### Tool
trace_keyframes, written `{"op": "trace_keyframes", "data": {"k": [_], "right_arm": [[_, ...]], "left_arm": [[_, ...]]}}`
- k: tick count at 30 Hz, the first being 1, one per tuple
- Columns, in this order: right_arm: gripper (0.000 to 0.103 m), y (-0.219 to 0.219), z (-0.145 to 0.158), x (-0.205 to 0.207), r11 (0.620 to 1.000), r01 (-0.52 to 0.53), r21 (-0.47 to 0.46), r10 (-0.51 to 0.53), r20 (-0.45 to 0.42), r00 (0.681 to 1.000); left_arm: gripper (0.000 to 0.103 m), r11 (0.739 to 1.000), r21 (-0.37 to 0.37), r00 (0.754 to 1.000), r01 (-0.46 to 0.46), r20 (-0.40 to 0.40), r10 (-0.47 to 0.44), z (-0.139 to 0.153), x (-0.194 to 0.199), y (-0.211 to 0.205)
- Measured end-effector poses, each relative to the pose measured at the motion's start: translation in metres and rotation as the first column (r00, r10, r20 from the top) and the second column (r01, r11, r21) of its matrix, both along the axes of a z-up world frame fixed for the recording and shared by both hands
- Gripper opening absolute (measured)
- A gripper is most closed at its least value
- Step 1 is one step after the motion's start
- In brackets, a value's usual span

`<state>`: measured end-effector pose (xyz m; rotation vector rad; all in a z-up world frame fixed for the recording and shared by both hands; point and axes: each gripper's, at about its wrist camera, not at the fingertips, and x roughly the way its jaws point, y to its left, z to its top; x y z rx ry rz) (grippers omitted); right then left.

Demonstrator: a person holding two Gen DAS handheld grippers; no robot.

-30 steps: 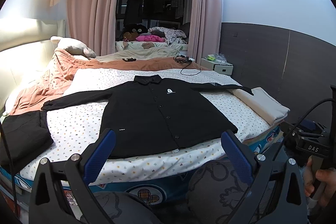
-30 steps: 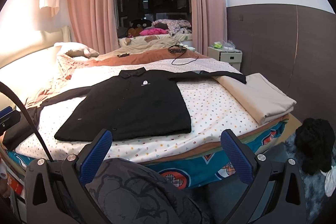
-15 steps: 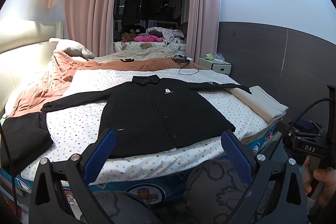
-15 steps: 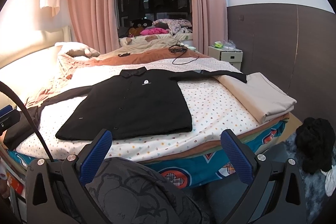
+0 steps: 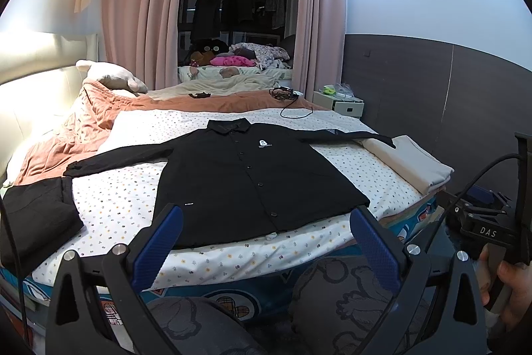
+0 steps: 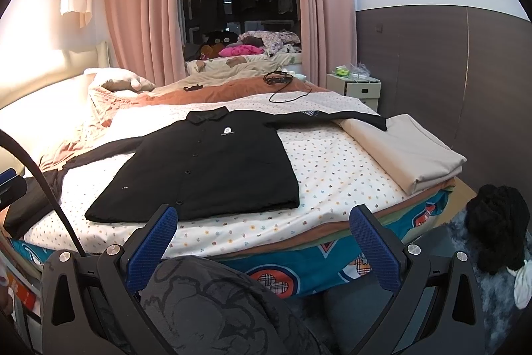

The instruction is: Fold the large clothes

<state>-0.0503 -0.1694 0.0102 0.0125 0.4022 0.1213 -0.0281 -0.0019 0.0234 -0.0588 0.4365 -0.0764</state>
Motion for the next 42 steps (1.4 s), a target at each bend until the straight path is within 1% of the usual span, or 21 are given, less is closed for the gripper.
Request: {"op": "trace_keyframes", "data": {"k": [10, 15, 20, 25, 31, 34, 37, 42], "right_arm": [[0.103, 0.0, 0.0, -0.001, 1.0, 0.02, 0.0, -0.02, -0.005, 1.0], [0.103, -0.001, -0.002, 0.0, 1.0, 0.015, 0.019, -0.015, -0.024, 1.0], [0.103, -0.003, 0.001, -0.003, 1.0, 0.021, 0.021, -0.021, -0.028, 0.999], [0.103, -0.003, 0.006, -0.006, 0.999, 0.029, 0.013, -0.029, -0.036, 0.999], [0.103, -0.001, 0.011, -0.008, 0.999, 0.026, -0.019, -0.027, -0.009, 1.0], [0.103, 0.002, 0.012, -0.001, 1.0, 0.024, -0.021, -0.024, -0.009, 1.0], [0.103, 0.006, 0.013, 0.011, 1.0, 0.011, -0.003, -0.011, -0.014, 1.0], [0.103, 0.023, 0.016, 0.04, 1.0, -0.022, -0.006, 0.022, -0.028, 0.999]], "left_arm": [[0.103, 1.0, -0.001, 1.0, 0.001, -0.003, -0.001, -0.001, -0.003, 0.0], [0.103, 1.0, -0.002, 1.0, 0.003, -0.003, -0.003, -0.001, -0.004, -0.002], [0.103, 1.0, -0.009, 1.0, 0.01, 0.002, -0.01, -0.003, -0.01, 0.007], [0.103, 1.0, -0.028, 1.0, 0.012, 0.004, -0.012, -0.002, -0.012, 0.015], [0.103, 0.999, -0.041, 1.0, -0.001, 0.002, 0.001, -0.002, -0.006, 0.021], [0.103, 0.999, -0.032, 1.0, -0.008, -0.007, 0.008, 0.0, 0.001, 0.024], [0.103, 1.0, -0.019, 1.0, -0.02, -0.013, 0.02, 0.002, 0.01, 0.029], [0.103, 0.999, -0.009, 0.999, -0.045, -0.021, 0.045, 0.008, 0.028, 0.045]]}}
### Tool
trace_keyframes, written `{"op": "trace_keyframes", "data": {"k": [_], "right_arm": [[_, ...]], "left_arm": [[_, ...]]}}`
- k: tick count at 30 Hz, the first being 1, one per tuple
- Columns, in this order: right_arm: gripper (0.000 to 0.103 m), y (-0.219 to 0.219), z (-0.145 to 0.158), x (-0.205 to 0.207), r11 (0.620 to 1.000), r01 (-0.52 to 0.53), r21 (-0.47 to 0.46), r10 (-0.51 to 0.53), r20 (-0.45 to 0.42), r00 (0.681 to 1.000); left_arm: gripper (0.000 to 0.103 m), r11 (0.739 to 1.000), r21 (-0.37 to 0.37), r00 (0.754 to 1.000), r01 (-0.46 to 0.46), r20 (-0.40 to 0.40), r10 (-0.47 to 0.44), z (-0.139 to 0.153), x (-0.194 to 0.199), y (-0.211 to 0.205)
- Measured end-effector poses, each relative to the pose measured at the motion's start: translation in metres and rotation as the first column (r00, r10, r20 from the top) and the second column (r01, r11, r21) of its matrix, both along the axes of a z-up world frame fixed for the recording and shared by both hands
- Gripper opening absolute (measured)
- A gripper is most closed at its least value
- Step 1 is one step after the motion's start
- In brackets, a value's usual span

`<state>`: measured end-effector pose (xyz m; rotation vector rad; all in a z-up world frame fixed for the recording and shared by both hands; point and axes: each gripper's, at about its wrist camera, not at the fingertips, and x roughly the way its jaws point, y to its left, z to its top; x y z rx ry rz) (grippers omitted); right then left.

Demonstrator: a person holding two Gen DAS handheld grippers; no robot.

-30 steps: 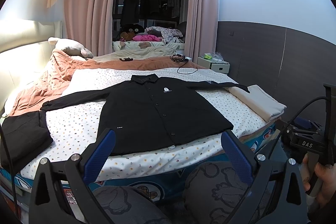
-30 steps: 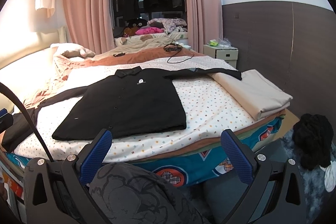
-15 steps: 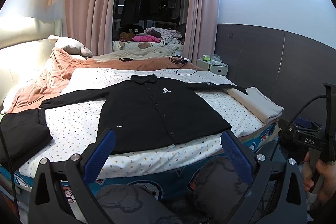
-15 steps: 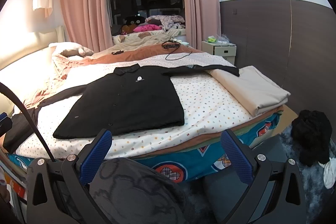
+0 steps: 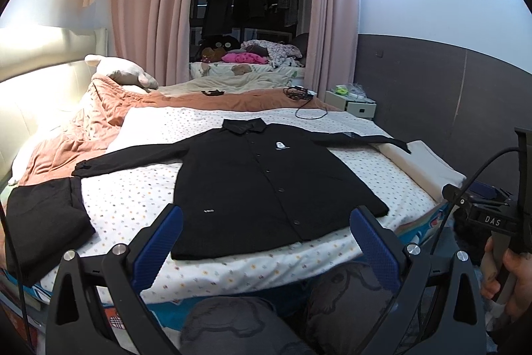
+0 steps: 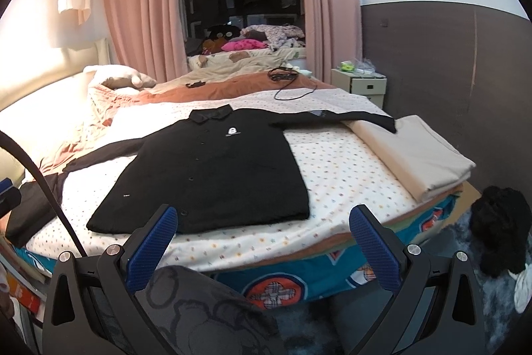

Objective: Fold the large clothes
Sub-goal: 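Move both tools toward the black shirt's sleeves and lower them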

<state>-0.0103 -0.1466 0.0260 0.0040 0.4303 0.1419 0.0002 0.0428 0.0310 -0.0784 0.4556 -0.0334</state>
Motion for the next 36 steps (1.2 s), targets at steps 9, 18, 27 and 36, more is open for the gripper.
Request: {"op": "trace_keyframes", "data": {"k": [9, 18, 27, 36], "right_arm": [[0.103, 0.015, 0.002, 0.06, 0.999, -0.051, 0.007, 0.051, -0.034, 0.998], [0.103, 0.032, 0.003, 0.129, 0.993, -0.106, 0.044, 0.109, -0.072, 0.991], [0.103, 0.07, 0.006, 0.214, 0.979, -0.186, 0.082, 0.194, -0.092, 0.977], [0.103, 0.104, -0.008, 0.3, 0.944, -0.281, 0.171, 0.311, -0.182, 0.933]], "left_arm": [[0.103, 0.999, -0.02, 0.999, -0.042, -0.031, 0.042, -0.004, 0.041, 0.027], [0.103, 0.991, -0.014, 0.989, -0.134, -0.07, 0.133, -0.007, 0.098, 0.061], [0.103, 0.972, -0.022, 0.965, -0.232, -0.127, 0.228, -0.016, 0.156, 0.115], [0.103, 0.936, -0.081, 0.929, -0.342, -0.182, 0.324, -0.026, 0.205, 0.187]]}}
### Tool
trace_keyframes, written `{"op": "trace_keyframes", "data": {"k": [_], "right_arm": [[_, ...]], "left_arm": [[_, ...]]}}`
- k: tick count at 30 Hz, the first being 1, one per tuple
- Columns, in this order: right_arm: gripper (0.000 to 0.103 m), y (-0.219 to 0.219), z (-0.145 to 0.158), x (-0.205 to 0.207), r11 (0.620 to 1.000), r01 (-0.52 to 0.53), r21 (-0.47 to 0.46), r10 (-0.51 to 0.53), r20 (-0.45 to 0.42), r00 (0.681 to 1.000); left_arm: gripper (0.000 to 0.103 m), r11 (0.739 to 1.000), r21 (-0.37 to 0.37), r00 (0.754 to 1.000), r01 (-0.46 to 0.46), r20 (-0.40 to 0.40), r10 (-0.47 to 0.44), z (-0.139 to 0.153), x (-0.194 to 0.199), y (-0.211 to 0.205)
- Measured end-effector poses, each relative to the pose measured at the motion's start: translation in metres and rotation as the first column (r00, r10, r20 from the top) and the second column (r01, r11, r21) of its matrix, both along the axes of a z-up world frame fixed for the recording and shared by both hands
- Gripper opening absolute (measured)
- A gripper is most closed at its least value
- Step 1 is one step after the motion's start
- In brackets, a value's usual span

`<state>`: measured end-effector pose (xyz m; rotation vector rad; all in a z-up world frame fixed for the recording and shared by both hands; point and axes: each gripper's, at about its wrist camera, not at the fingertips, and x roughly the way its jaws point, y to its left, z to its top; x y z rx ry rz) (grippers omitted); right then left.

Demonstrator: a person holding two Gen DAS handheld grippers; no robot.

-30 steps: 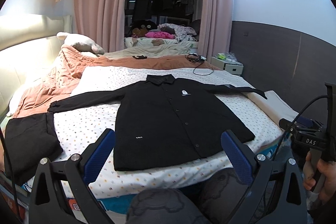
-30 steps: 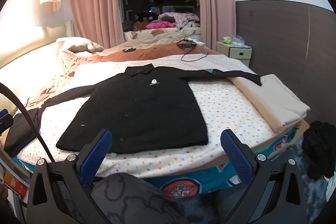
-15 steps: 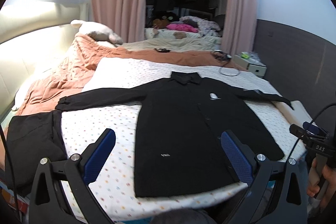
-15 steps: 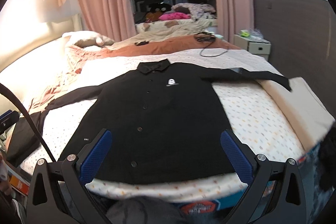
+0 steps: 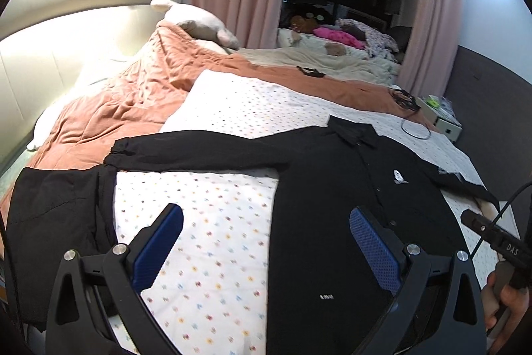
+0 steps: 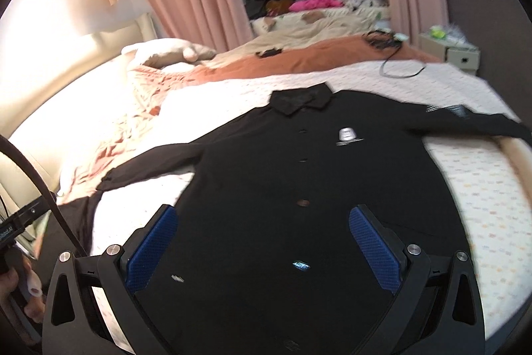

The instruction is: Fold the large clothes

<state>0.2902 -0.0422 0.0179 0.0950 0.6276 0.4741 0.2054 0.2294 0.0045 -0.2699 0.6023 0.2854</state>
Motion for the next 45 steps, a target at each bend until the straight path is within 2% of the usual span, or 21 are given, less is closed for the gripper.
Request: {"op": "trace_keyframes", "data": {"k": [5, 10, 16, 23, 29, 34, 36, 38, 42, 45], "right_arm": [[0.103, 0.019, -0.004, 0.047, 0.998, -0.037, 0.043, 0.038, -0.039, 0.999], [0.103, 0.037, -0.02, 0.09, 0.995, -0.053, 0.083, 0.057, -0.053, 0.997], [0.103, 0.055, -0.037, 0.131, 0.994, -0.064, 0.087, 0.071, -0.073, 0.995], [0.087, 0.084, -0.042, 0.168, 0.992, -0.072, 0.107, 0.085, -0.117, 0.99], [0.085, 0.112, -0.038, 0.197, 0.993, -0.076, 0.09, 0.086, -0.124, 0.988], [0.065, 0.143, -0.05, 0.226, 0.993, -0.087, 0.074, 0.097, -0.15, 0.984], [0.054, 0.154, -0.055, 0.239, 0.994, -0.091, 0.064, 0.101, -0.169, 0.98], [0.049, 0.165, -0.06, 0.25, 0.993, -0.096, 0.062, 0.106, -0.189, 0.976], [0.048, 0.181, -0.068, 0.272, 0.994, -0.087, 0.07, 0.101, -0.224, 0.969], [0.048, 0.189, -0.07, 0.283, 0.993, -0.085, 0.087, 0.103, -0.234, 0.967]], "left_arm": [[0.102, 0.997, -0.049, 0.998, -0.064, -0.008, 0.063, -0.006, 0.022, 0.047], [0.09, 0.986, -0.093, 0.99, -0.14, -0.028, 0.138, -0.021, 0.043, 0.1], [0.083, 0.958, -0.181, 0.975, -0.221, -0.077, 0.211, -0.052, 0.067, 0.158], [0.081, 0.916, -0.253, 0.948, -0.311, -0.15, 0.28, -0.087, 0.096, 0.209], [0.081, 0.882, -0.286, 0.923, -0.375, -0.207, 0.326, -0.114, 0.117, 0.238], [0.081, 0.851, -0.301, 0.897, -0.43, -0.252, 0.364, -0.137, 0.13, 0.259], [0.075, 0.841, -0.306, 0.888, -0.445, -0.269, 0.372, -0.147, 0.136, 0.266], [0.072, 0.831, -0.305, 0.876, -0.464, -0.298, 0.38, -0.157, 0.143, 0.274], [0.065, 0.818, -0.294, 0.854, -0.494, -0.344, 0.391, -0.175, 0.157, 0.286], [0.064, 0.814, -0.277, 0.837, -0.51, -0.378, 0.396, -0.189, 0.166, 0.294]]}}
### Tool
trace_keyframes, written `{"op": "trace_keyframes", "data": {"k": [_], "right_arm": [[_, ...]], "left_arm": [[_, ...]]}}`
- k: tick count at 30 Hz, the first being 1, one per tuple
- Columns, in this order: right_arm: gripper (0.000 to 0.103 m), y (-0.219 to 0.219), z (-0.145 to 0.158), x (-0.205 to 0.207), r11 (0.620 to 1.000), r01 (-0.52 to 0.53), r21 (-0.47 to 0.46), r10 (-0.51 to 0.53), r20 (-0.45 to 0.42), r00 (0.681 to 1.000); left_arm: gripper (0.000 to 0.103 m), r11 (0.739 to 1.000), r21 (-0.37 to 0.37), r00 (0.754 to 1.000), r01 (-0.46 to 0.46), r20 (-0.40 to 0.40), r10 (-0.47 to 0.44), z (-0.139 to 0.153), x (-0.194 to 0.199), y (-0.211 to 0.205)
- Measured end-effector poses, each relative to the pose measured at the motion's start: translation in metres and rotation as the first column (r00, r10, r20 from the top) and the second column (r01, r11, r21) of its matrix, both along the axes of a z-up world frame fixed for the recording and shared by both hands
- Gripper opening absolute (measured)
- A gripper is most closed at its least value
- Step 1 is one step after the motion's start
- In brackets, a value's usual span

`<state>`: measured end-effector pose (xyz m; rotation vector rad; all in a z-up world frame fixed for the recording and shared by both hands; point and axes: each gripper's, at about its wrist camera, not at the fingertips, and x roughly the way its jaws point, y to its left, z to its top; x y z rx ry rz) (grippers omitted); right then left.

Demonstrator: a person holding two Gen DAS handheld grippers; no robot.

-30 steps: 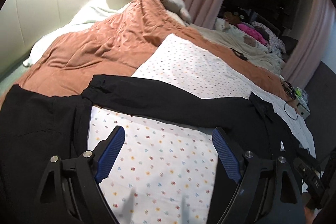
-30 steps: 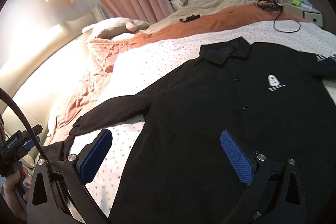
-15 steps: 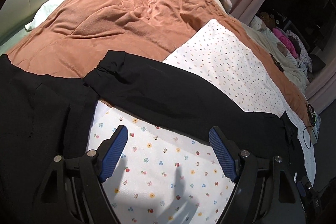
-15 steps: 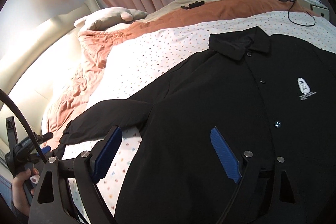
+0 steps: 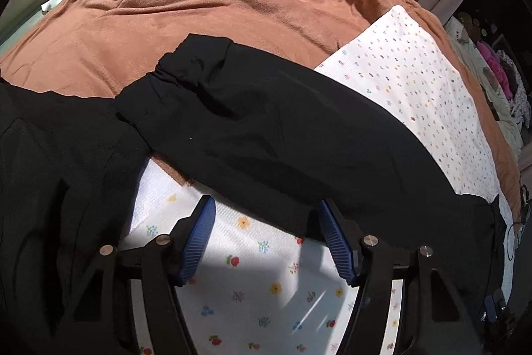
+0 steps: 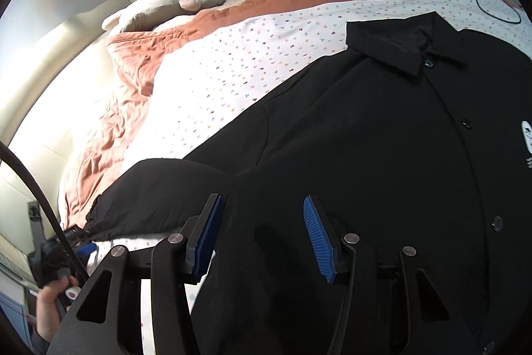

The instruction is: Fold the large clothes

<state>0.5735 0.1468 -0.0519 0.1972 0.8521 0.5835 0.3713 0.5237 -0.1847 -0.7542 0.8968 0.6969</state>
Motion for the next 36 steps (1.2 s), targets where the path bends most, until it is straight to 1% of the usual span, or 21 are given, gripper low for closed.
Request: {"op": "trace_keyframes", "data": {"k": [2, 3, 4, 5, 6, 7, 8, 9, 12, 14, 17, 21, 25, 28, 29, 30, 32, 36], "right_arm": [[0.048, 0.003, -0.002, 0.004, 1.0, -0.006, 0.009, 0.006, 0.001, 1.0], [0.048, 0.004, -0.003, 0.005, 1.0, -0.012, 0.011, 0.012, 0.002, 1.0], [0.048, 0.006, -0.004, 0.007, 1.0, -0.018, 0.012, 0.018, 0.004, 1.0], [0.048, 0.008, -0.006, 0.008, 1.0, -0.025, 0.015, 0.025, 0.003, 1.0], [0.048, 0.011, -0.008, 0.01, 0.999, -0.032, 0.022, 0.032, -0.003, 0.999], [0.048, 0.011, -0.01, 0.011, 0.999, -0.037, 0.031, 0.038, -0.01, 0.999], [0.043, 0.01, -0.012, 0.013, 0.998, -0.041, 0.042, 0.042, -0.016, 0.999], [0.032, 0.009, -0.014, 0.016, 0.997, -0.051, 0.062, 0.052, -0.025, 0.998], [0.028, 0.004, -0.02, 0.028, 0.988, -0.06, 0.145, 0.07, -0.069, 0.995], [0.025, 0.002, -0.026, 0.035, 0.982, -0.061, 0.181, 0.077, -0.087, 0.993], [0.024, 0.006, -0.045, 0.047, 0.971, -0.064, 0.231, 0.099, -0.142, 0.985], [0.024, 0.017, -0.075, 0.058, 0.979, -0.06, 0.196, 0.105, -0.225, 0.969], [0.024, 0.011, -0.067, 0.064, 0.975, -0.049, 0.216, 0.105, -0.254, 0.962], [0.024, -0.006, -0.048, 0.063, 0.968, -0.033, 0.249, 0.092, -0.229, 0.969], [0.031, -0.013, -0.041, 0.061, 0.967, -0.025, 0.255, 0.085, -0.224, 0.971], [0.047, -0.022, -0.035, 0.059, 0.964, -0.02, 0.267, 0.079, -0.213, 0.974], [0.066, -0.038, -0.023, 0.047, 0.957, 0.0, 0.289, 0.058, -0.191, 0.98], [0.066, -0.076, -0.01, 0.028, 0.944, 0.033, 0.328, 0.031, -0.188, 0.982]], "left_arm": [[0.06, 0.999, 0.033, 1.0, -0.003, -0.011, 0.004, -0.002, 0.006, 0.003], [0.052, 0.999, 0.048, 1.0, -0.011, -0.019, 0.012, -0.002, 0.009, 0.007], [0.039, 0.999, 0.052, 1.0, -0.017, -0.023, 0.018, -0.002, 0.011, 0.009], [0.032, 0.998, 0.052, 0.999, -0.022, -0.026, 0.024, -0.002, 0.012, 0.013], [0.018, 0.999, 0.042, 1.0, -0.024, -0.019, 0.025, -0.001, 0.012, 0.016], [0.01, 0.999, 0.03, 1.0, -0.021, -0.008, 0.021, 0.001, 0.012, 0.019], [0.009, 0.999, 0.029, 1.0, -0.016, 0.003, 0.016, 0.006, 0.011, 0.02], [0.007, 0.999, 0.04, 1.0, -0.009, 0.021, 0.008, 0.012, 0.011, 0.019], [0.006, 0.995, 0.099, 0.997, 0.011, 0.073, -0.019, 0.043, 0.008, 0.014], [0.006, 0.992, 0.126, 0.993, 0.027, 0.11, -0.042, 0.066, 0.006, 0.01], [0.004, 0.983, 0.171, 0.984, 0.061, 0.157, -0.088, 0.101, 0.006, 0.002], [0.004, 0.969, 0.221, 0.961, 0.114, 0.223, -0.164, 0.148, 0.01, -0.019], [0.004, 0.956, 0.248, 0.931, 0.157, 0.285, -0.227, 0.19, 0.019, -0.046], [0.004, 0.943, 0.269, 0.902, 0.198, 0.326, -0.282, 0.219, 0.028, -0.073], [0.004, 0.936, 0.281, 0.892, 0.212, 0.336, -0.303, 0.227, 0.031, -0.082], [0.004, 0.928, 0.293, 0.878, 0.231, 0.348, -0.329, 0.238, 0.035, -0.094], [0.004, 0.916, 0.306, 0.857, 0.26, 0.363, -0.364, 0.249, 0.04, -0.111], [0.004, 0.892, 0.318, 0.806, 0.322, 0.402, -0.435, 0.273, 0.052, -0.145]]}}
